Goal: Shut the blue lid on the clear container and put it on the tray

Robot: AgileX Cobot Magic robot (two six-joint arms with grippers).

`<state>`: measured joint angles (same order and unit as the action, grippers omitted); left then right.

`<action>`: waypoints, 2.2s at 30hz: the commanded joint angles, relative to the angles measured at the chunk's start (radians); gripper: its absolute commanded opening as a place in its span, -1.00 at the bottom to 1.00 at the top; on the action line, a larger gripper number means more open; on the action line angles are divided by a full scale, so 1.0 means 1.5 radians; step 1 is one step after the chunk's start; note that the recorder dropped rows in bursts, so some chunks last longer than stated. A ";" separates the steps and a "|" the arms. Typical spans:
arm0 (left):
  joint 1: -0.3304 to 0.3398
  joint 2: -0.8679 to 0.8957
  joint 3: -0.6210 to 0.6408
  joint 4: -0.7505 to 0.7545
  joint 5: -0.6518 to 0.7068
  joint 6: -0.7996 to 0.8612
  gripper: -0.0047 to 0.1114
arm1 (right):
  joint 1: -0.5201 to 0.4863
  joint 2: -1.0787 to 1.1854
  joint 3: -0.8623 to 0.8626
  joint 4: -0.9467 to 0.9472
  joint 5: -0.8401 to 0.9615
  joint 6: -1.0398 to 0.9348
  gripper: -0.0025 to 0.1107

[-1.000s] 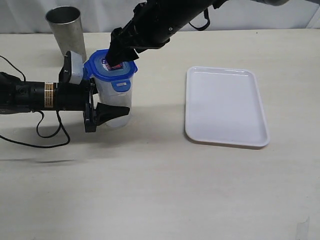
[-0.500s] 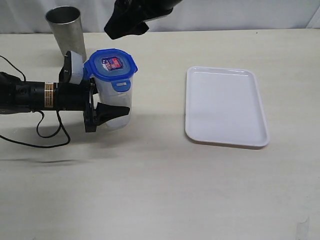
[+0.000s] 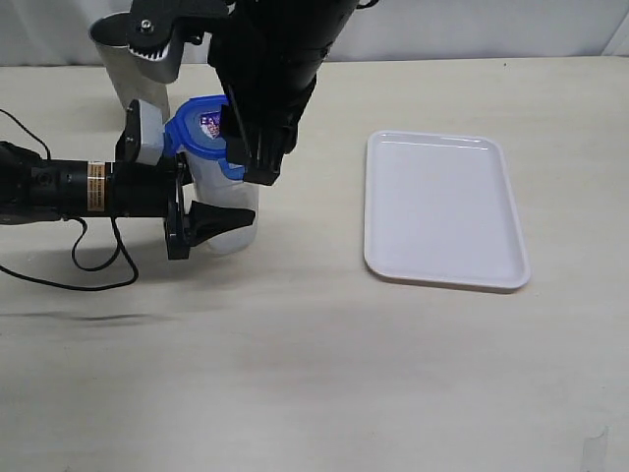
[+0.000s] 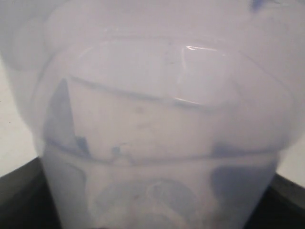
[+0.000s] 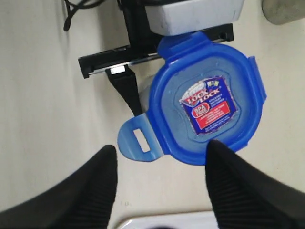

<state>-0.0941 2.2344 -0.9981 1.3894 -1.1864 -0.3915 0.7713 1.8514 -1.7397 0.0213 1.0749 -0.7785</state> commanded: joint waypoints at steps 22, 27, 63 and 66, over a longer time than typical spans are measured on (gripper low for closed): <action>-0.001 -0.003 -0.003 -0.022 -0.023 -0.004 -0.92 | 0.016 0.077 0.002 -0.031 -0.036 -0.030 -0.19; -0.001 -0.003 -0.003 -0.022 -0.023 -0.004 -0.92 | 0.048 0.087 0.031 -0.106 -0.058 -0.032 -0.25; -0.001 -0.003 -0.003 -0.021 -0.023 -0.004 -0.92 | 0.077 0.117 0.215 -0.290 -0.291 0.082 -0.67; -0.006 -0.003 -0.003 -0.020 -0.023 -0.004 -0.92 | 0.077 0.117 0.215 -0.339 -0.315 0.144 -0.67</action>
<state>-0.0823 2.2403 -0.9981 1.3244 -1.1336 -0.4137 0.8952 1.9451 -1.4612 -0.5288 0.5709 -0.6278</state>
